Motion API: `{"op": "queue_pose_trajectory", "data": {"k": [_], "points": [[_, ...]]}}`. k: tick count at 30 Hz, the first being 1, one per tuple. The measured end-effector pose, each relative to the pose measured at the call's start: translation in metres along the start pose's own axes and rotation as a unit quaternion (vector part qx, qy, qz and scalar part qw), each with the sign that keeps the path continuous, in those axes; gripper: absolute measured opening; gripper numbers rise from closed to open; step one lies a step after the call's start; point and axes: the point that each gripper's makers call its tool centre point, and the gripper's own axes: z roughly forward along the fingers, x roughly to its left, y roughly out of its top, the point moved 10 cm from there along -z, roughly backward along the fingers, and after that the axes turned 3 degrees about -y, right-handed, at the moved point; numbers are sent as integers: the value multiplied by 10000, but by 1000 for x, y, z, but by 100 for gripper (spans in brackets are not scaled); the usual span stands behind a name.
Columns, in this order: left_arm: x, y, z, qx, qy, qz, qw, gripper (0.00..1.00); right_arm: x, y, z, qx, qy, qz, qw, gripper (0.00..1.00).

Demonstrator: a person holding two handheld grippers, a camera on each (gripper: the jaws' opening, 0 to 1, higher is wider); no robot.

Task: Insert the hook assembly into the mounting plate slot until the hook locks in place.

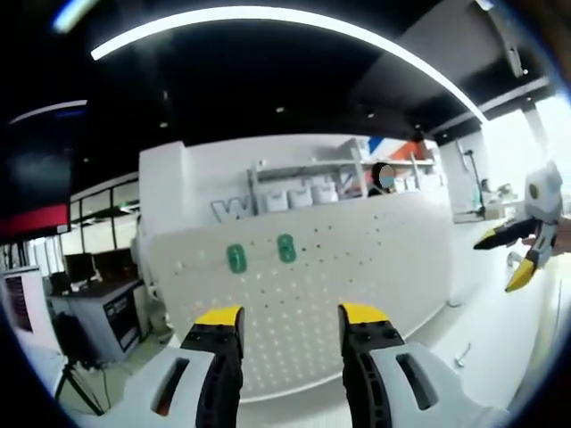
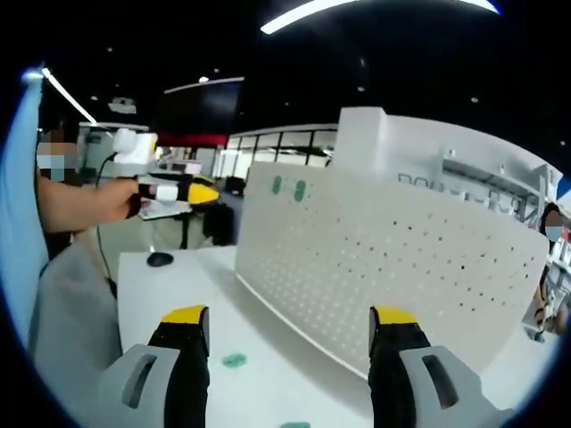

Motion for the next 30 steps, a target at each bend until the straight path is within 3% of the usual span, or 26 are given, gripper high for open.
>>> {"op": "queue_pose_trajectory", "data": {"k": [12,30], "points": [[-3,-5,-7,84,-32,-21,10000,44,2,-41,26,470,312,194,9982,73],[-4,-11,-16,203,-10,-48,9998,44,13,-67,56,865,813,107,9929,68]]}}
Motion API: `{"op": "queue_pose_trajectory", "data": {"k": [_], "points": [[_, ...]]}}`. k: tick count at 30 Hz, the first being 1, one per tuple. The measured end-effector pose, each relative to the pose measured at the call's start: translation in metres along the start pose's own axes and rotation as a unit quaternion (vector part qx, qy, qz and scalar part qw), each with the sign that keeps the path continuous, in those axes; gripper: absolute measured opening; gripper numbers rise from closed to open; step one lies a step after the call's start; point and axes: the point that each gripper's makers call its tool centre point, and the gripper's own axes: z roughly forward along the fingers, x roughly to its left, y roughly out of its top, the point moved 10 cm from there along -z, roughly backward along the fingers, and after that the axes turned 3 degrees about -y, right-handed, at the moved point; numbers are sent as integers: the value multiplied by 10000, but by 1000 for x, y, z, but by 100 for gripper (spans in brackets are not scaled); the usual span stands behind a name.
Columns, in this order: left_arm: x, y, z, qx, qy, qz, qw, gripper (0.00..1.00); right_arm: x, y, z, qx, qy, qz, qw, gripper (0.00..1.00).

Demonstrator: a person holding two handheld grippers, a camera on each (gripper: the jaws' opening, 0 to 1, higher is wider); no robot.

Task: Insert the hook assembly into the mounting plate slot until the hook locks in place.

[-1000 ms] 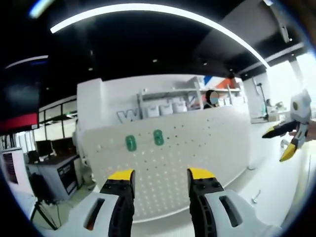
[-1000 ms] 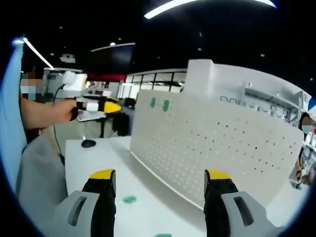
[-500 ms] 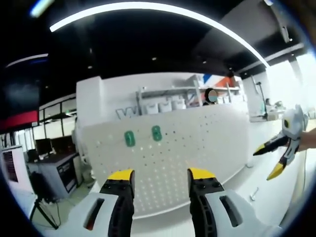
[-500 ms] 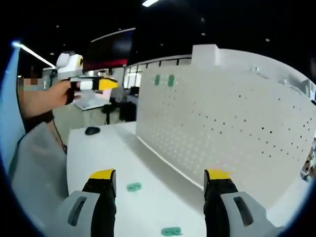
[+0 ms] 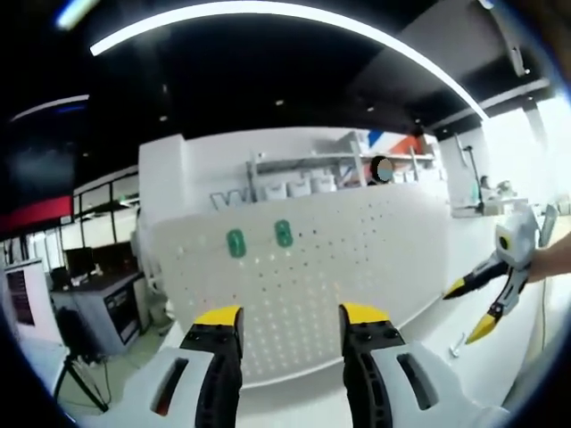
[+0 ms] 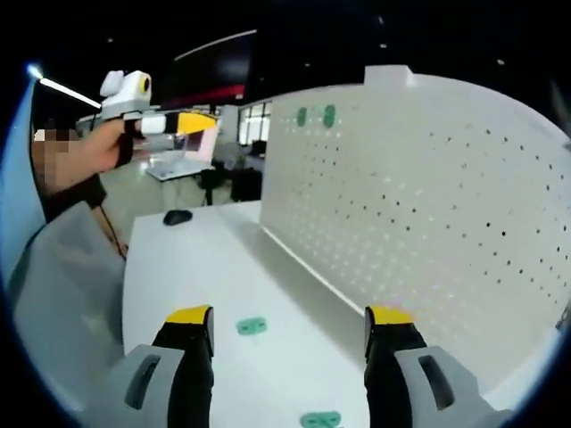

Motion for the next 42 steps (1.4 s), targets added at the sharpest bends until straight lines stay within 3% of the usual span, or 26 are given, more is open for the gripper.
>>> {"op": "queue_pose_trajectory", "data": {"k": [14,42], "points": [[-1,-3,1,67,-7,-19,10000,44,4,-14,21,205,226,38,9995,63],[3,-12,1,233,45,-35,9997,42,10,-35,77,605,935,-286,9934,47]]}}
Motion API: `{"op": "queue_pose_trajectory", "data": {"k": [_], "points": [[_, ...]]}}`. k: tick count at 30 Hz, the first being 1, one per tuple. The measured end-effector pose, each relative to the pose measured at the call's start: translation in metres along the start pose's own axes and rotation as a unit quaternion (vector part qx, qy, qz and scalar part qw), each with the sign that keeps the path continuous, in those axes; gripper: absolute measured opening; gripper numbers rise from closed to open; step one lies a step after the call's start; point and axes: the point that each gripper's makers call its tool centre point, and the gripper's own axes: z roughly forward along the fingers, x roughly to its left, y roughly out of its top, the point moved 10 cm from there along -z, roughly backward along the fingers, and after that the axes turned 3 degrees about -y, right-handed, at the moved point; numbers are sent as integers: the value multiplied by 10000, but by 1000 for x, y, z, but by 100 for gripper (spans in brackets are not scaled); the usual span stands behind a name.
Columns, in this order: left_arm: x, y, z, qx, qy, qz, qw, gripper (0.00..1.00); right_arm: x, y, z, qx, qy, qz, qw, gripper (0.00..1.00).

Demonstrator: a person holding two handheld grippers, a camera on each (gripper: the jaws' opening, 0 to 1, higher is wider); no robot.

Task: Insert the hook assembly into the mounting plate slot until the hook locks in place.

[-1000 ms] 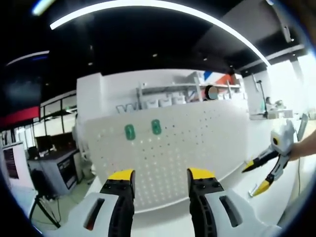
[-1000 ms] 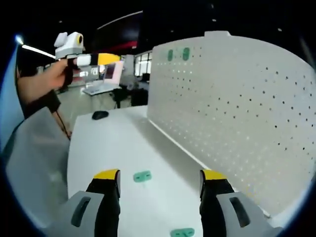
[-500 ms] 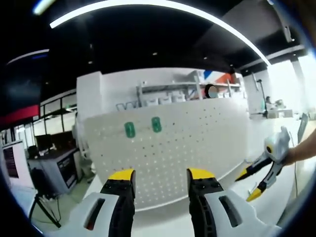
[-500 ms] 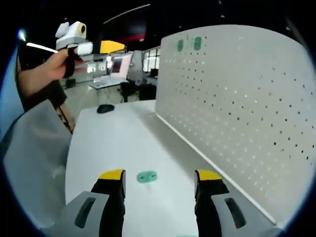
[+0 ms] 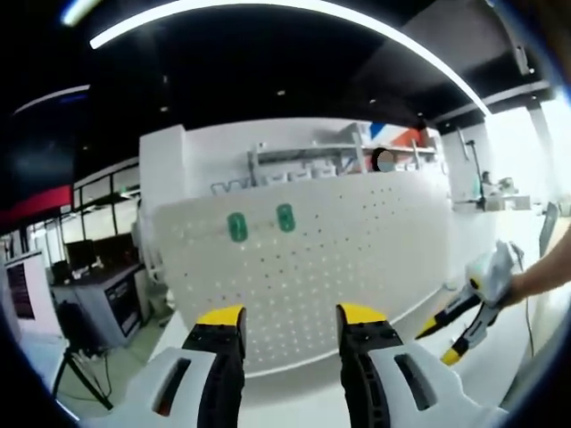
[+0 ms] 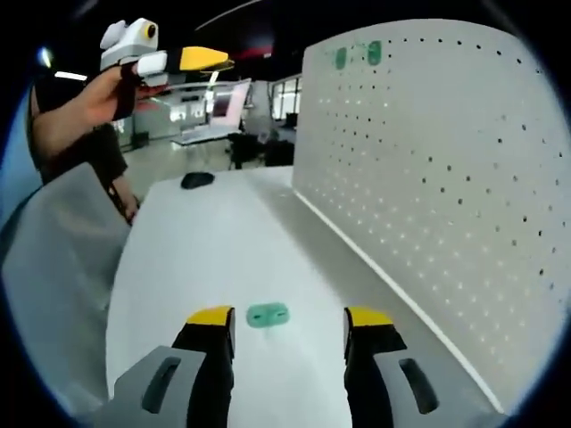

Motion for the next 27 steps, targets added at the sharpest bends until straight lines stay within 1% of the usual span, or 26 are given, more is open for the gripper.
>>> {"op": "queue_pose_trajectory", "data": {"k": [3,6,10,14,17,27], "points": [[1,-2,0,26,14,-17,10000,42,-1,-1,5,48,92,-58,9999,44],[0,-4,0,55,14,-20,10000,42,-1,-3,10,119,200,-84,9997,36],[0,-6,-1,85,14,-31,10000,41,-2,-5,15,160,267,-72,9995,36],[0,-7,-1,112,14,-56,9999,41,-1,-7,20,227,356,-129,9990,30],[1,-7,-1,127,17,-57,9999,41,-1,-8,23,259,408,-119,9988,30],[0,-8,-1,147,-14,-70,9999,39,2,-7,28,290,509,-355,9976,16]]}}
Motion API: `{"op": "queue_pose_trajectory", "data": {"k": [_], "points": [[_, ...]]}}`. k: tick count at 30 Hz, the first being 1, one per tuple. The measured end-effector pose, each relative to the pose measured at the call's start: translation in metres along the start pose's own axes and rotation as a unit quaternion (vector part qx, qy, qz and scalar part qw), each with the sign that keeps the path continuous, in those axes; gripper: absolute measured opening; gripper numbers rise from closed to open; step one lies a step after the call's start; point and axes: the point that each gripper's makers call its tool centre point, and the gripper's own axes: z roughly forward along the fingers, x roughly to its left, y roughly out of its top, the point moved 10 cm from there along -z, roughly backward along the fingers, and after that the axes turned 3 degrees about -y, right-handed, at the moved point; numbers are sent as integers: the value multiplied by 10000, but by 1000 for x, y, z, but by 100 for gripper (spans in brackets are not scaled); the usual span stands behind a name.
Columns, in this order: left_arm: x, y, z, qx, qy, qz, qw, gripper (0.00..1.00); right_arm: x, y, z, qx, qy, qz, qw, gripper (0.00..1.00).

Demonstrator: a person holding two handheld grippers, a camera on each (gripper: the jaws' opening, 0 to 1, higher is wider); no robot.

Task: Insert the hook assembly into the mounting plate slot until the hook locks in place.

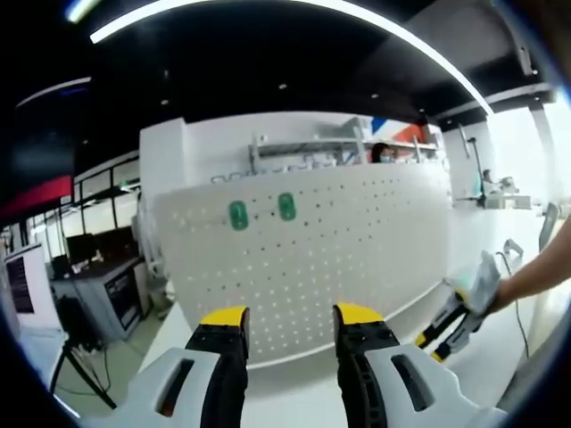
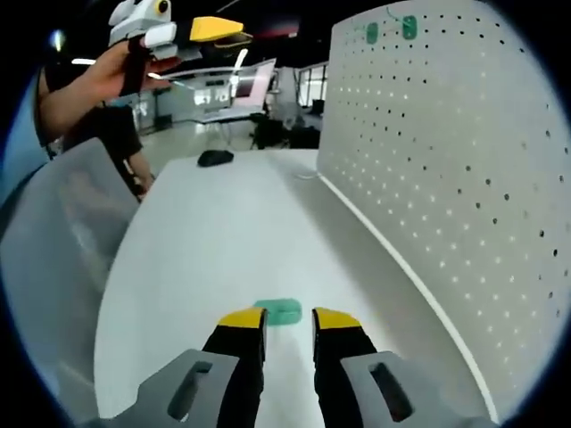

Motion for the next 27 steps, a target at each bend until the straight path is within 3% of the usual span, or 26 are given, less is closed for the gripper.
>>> {"op": "queue_pose_trajectory", "data": {"k": [4,18,27], "points": [[0,-1,0,7,-10,-1,10000,39,-2,-2,4,111,-11,-163,9998,12],[1,-2,1,17,16,-56,10000,38,-8,-1,8,266,15,-443,9987,14],[0,-3,2,21,13,-69,10000,38,-12,-4,11,341,-73,-379,9987,14]]}}
